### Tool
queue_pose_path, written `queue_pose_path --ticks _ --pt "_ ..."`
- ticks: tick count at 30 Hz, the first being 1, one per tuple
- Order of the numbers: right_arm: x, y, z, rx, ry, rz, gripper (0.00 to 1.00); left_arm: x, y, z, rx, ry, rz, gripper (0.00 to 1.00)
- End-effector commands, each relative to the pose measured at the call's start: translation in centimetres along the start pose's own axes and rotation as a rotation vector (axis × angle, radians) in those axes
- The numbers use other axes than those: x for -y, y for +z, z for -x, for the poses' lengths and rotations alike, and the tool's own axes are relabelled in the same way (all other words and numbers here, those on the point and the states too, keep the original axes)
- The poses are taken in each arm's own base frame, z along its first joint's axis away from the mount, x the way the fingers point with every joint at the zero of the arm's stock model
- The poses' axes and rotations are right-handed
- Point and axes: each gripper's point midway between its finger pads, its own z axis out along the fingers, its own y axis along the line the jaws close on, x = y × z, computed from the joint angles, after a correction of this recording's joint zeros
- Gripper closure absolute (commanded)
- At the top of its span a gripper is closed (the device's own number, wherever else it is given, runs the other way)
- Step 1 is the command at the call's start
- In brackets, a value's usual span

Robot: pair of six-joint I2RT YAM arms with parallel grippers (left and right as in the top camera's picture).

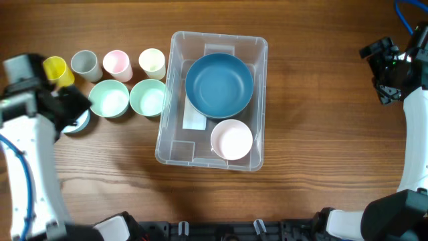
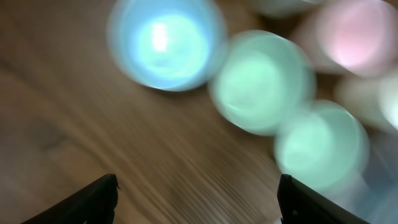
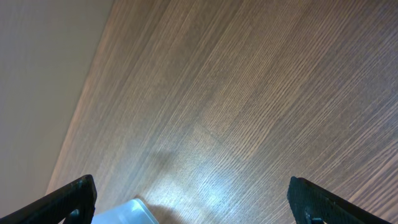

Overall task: Pack container
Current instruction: 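Grasp the light blue bowl with the left gripper, then lower the light blue bowl into the pink bowl and release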

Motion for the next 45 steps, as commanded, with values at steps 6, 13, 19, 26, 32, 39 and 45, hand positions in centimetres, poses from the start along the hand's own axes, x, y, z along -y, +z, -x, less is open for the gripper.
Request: queue_pose_path --ticks 6,13,19,26,32,39,45 --pt "-0.4 0.2 -0.1 -0.010 0.010 0.010 0.00 -5.1 9.5 1.4 -0.231 -0.196 0.065 0.21" --pt "-0.4 0.2 -0.1 -0.010 0.010 0.010 0.00 -5.6 14.2 1.6 -0.278 -0.189 0.091 0.28" --pt "-0.4 0.2 -0.1 -0.010 0.010 0.010 0.00 -6.5 14.8 1.7 -0.270 -0.180 0.144 0.49" --pt "-0.4 0.2 -0.1 -0.010 0.011 0.010 0.00 -7.4 15.1 1.9 -0.260 -0.199 0.155 0.50" --pt "-0.4 0.2 -0.1 -0.010 0.010 0.010 0.00 -7.5 16.1 1.7 -0.239 -0.200 0.145 0.72" --pt "-0.4 0.2 -0.1 -0.010 0.010 0.010 0.00 -8.1 15.8 1.3 -0.261 -0.216 0.154 0.96" --pt "-0.4 0.2 -0.1 -0.010 0.010 0.010 0.00 -8.4 11.8 1.8 -0.249 -0.237 0.155 0.96"
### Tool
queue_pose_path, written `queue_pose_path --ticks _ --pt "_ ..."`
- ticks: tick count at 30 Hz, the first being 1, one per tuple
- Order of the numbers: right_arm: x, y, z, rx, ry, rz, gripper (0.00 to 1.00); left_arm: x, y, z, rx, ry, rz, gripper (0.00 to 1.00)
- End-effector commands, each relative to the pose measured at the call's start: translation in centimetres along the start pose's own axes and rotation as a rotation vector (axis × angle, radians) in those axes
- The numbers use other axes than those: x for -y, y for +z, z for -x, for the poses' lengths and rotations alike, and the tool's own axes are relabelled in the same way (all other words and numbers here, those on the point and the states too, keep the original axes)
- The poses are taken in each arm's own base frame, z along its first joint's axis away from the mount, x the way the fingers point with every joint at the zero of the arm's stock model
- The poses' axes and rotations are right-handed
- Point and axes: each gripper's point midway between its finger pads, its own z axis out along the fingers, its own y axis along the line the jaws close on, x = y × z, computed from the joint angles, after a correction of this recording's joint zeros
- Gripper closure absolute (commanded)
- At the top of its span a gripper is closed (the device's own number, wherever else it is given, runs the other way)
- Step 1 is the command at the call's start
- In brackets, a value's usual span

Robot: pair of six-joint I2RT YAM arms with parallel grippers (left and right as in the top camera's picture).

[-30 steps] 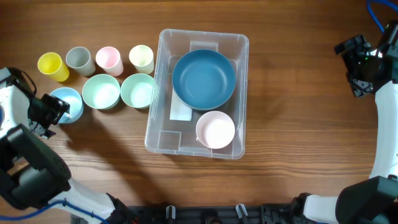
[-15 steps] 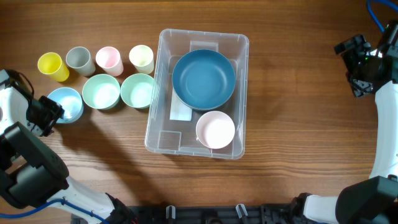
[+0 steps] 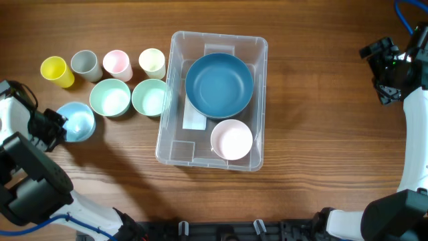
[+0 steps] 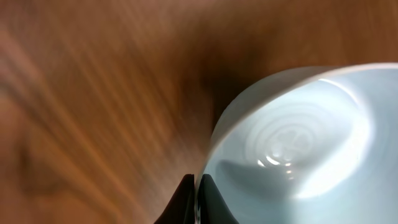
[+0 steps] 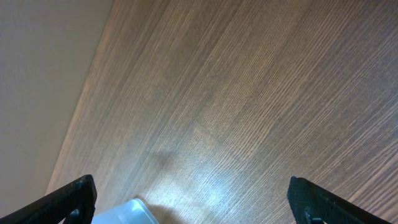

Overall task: Pack container
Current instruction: 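Lower the light blue bowl into the pink bowl and release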

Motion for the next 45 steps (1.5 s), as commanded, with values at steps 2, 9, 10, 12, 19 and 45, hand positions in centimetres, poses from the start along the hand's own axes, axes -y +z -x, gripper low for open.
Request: queue_pose_path --ticks 2,9,10,12,19,45 --pt "-0.4 0.2 -0.1 -0.010 0.011 0.010 0.00 -0.7 -6.0 0.6 0.094 -0.026 -0.033 0.96" --pt "-0.4 0.2 -0.1 -0.010 0.010 0.010 0.00 3.3 -16.8 -3.8 0.280 0.138 -0.279 0.96" --pt "-0.4 0.2 -0.1 -0.010 0.011 0.010 0.00 4.3 -17.8 -5.2 0.294 0.191 -0.309 0.96" --pt "-0.4 0.2 -0.1 -0.010 0.011 0.010 0.00 6.4 -19.6 -8.5 0.320 0.337 -0.352 0.96" --pt "-0.4 0.2 -0.1 -0.010 0.011 0.010 0.00 15.1 -21.0 -22.8 0.289 0.899 -0.477 0.96" --pt "-0.4 0.2 -0.1 -0.010 0.011 0.010 0.00 19.1 -14.8 -28.8 0.307 1.064 -0.281 0.19"
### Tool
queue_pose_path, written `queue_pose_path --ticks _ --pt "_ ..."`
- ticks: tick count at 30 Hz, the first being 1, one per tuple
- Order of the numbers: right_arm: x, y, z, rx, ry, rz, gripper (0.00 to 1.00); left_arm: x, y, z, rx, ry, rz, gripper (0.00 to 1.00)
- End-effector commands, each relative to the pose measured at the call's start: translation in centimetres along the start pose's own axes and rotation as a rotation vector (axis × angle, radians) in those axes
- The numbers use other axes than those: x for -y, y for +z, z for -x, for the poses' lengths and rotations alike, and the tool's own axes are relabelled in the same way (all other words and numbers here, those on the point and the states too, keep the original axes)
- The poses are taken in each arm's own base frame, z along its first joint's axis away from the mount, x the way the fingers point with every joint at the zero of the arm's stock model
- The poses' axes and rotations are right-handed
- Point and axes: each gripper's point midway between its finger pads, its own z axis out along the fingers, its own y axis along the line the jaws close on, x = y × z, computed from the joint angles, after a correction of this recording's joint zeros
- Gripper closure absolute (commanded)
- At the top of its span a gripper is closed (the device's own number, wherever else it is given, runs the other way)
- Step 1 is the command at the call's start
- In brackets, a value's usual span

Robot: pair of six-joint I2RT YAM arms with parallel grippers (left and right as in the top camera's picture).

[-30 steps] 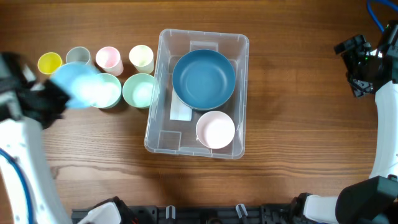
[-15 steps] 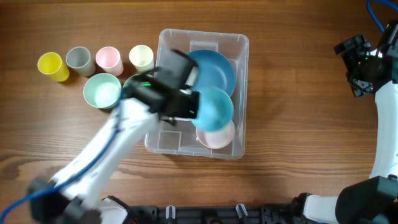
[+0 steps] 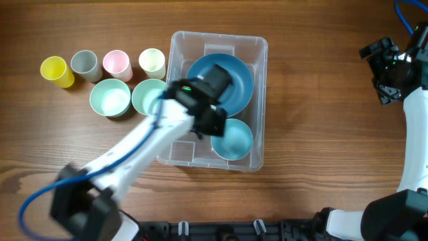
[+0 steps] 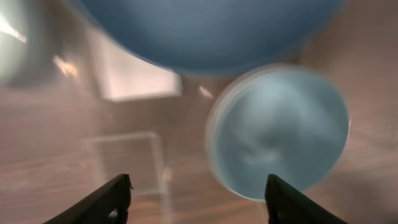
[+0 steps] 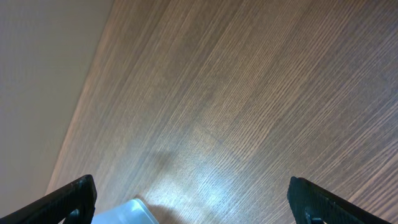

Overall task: Pack container
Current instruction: 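Lower the light blue bowl into the pink bowl and release, then grasp the mint green bowl with the left gripper and lift it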

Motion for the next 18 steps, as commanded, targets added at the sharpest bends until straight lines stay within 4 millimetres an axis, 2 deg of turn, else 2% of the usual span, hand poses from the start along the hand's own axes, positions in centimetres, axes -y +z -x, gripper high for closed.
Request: queue_pose_path --ticks 1,4,6,8,13,15,18 --pt "-0.4 0.2 -0.1 -0.010 0.011 0.010 0.00 -7.9 -5.5 3.4 0.217 -0.200 0.100 0.17" --pt "-0.4 0.2 -0.1 -0.010 0.011 0.010 0.00 -14.7 -7.0 4.7 0.276 -0.393 0.150 0.15" --pt "-0.4 0.2 -0.1 -0.010 0.011 0.010 0.00 -19.1 -6.7 4.9 0.275 -0.528 0.166 0.16" --pt "-0.4 0.2 -0.1 -0.010 0.011 0.010 0.00 -22.0 -5.8 4.8 0.248 -0.630 0.135 0.19" --pt "-0.4 0.2 -0.1 -0.010 0.011 0.010 0.00 -28.2 -0.8 3.6 0.115 -0.832 0.086 0.23" --pt "-0.4 0.2 -0.1 -0.010 0.011 0.010 0.00 -29.9 1.7 2.8 0.052 -0.879 0.096 0.23" --pt "-0.4 0.2 -0.1 -0.010 0.010 0.010 0.01 -31.5 5.1 2.0 -0.019 -0.920 0.098 0.25"
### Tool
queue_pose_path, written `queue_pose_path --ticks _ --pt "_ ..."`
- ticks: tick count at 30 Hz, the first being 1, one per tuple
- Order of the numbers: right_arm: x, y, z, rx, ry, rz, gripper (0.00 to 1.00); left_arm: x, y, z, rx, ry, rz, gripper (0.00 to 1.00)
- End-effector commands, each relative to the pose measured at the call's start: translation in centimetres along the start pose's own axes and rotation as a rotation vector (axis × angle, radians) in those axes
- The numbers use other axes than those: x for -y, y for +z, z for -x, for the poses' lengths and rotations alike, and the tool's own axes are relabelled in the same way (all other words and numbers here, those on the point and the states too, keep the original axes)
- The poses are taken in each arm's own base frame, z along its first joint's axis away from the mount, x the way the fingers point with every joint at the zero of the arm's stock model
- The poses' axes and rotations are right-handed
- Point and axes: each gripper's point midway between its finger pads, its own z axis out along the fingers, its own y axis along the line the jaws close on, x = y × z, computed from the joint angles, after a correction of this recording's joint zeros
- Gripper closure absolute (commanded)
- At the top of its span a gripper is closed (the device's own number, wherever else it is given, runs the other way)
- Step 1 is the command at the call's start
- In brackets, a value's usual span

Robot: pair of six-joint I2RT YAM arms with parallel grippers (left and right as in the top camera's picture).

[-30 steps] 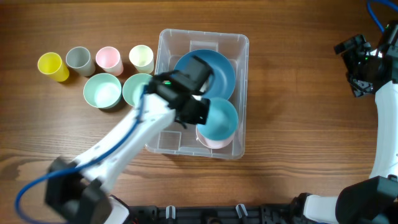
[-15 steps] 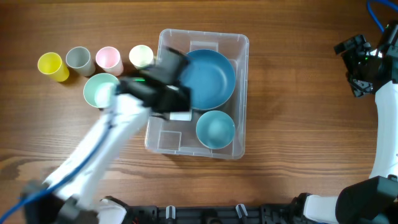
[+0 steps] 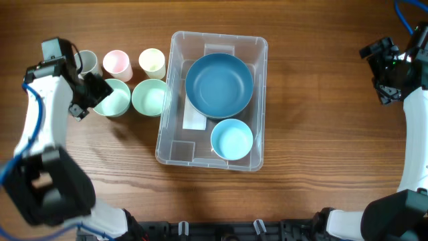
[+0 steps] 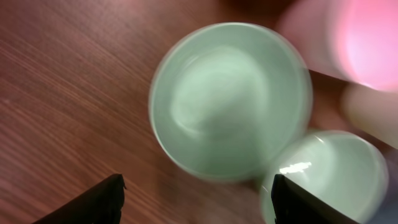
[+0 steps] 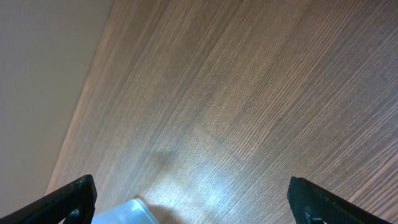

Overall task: Pack container
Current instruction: 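Grasp the mint green bowl with the left gripper and lift it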

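The clear plastic container (image 3: pixel 175 100) stands mid-table and holds a large dark blue bowl (image 3: pixel 219 83) and a small light blue bowl (image 3: pixel 232 139). Left of it sit two mint bowls, the left one (image 3: pixel 112 100) (image 4: pixel 230 99) and the right one (image 3: pixel 150 98) (image 4: pixel 323 174). My left gripper (image 3: pixel 93 90) (image 4: pixel 196 211) hangs open over the left mint bowl, holding nothing. My right gripper (image 3: pixel 386 67) (image 5: pixel 199 211) is open and empty over bare table at the far right.
Behind the mint bowls stand a grey cup (image 3: pixel 87 61) partly covered by my left arm, a pink cup (image 3: pixel 116 62) (image 4: pixel 367 37) and a cream cup (image 3: pixel 152 62). A corner of the container (image 5: pixel 124 211) shows in the right wrist view.
My left gripper, open above the light blue bowl in the container, is now out at the left, open above the left mint bowl. The right arm has not moved.
My left gripper was open over the light blue bowl at the table's far left, with a pink bowl in the container. Then it was shut on that bowl's rim. Later the blue bowl sat on the pink one. Now the gripper hangs over the mint bowls.
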Motion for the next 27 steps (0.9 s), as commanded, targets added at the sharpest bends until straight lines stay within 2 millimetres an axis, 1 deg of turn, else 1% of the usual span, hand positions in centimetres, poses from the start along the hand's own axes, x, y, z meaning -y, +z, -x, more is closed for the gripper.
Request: queue_pose_path --ticks 1,3,4,7,8,10,12,15,17,20,22,23,25,26,27 --pt "-0.4 0.2 -0.1 -0.010 0.011 0.010 0.00 -1.2 4.7 -0.2 -0.108 -0.040 0.011 0.27" --pt "-0.4 0.2 0.0 -0.009 0.011 0.010 0.00 -1.6 6.5 -0.3 -0.134 -0.047 0.026 0.33" --pt "-0.4 0.2 -0.1 -0.010 0.011 0.010 0.00 -1.6 7.0 -0.3 -0.140 -0.047 0.028 0.35" --pt "-0.4 0.2 -0.1 -0.010 0.011 0.010 0.00 -1.6 7.4 -0.3 -0.141 -0.047 0.030 0.50" --pt "-0.4 0.2 -0.1 -0.010 0.011 0.010 0.00 -1.6 7.3 -0.2 -0.140 -0.047 0.029 0.63" --pt "-0.4 0.2 -0.1 -0.010 0.011 0.010 0.00 -1.7 7.2 -0.2 -0.139 -0.047 0.032 0.82" --pt "-0.4 0.2 -0.1 -0.010 0.010 0.010 0.00 -1.9 6.9 -0.5 -0.150 -0.051 0.039 0.96" --pt "-0.4 0.2 -0.1 -0.010 0.011 0.010 0.00 -2.6 6.0 -0.9 -0.164 -0.061 0.055 0.96" --pt "-0.4 0.2 -0.1 -0.010 0.011 0.010 0.00 -3.0 4.7 -1.1 -0.159 -0.069 0.058 0.96" --pt "-0.4 0.2 -0.1 -0.010 0.011 0.010 0.00 -3.2 1.6 -0.9 -0.115 -0.076 0.046 0.96" --pt "-0.4 0.2 -0.1 -0.010 0.011 0.010 0.00 -3.0 -0.9 -1.0 -0.071 -0.071 0.025 0.96" --pt "-0.4 0.2 -0.1 -0.010 0.010 0.010 0.00 -2.7 -2.2 -1.2 -0.048 -0.063 0.010 0.96" --pt "-0.4 0.2 -0.1 -0.010 0.011 0.010 0.01 -1.4 -5.5 -2.1 0.005 -0.026 -0.044 0.96" --pt "-0.4 0.2 -0.1 -0.010 0.011 0.010 0.00 -0.2 -7.2 -2.8 0.035 0.017 -0.084 0.96" --pt "-0.4 0.2 -0.1 -0.010 0.011 0.010 0.00 0.9 -8.5 -3.6 0.057 0.070 -0.116 0.96"
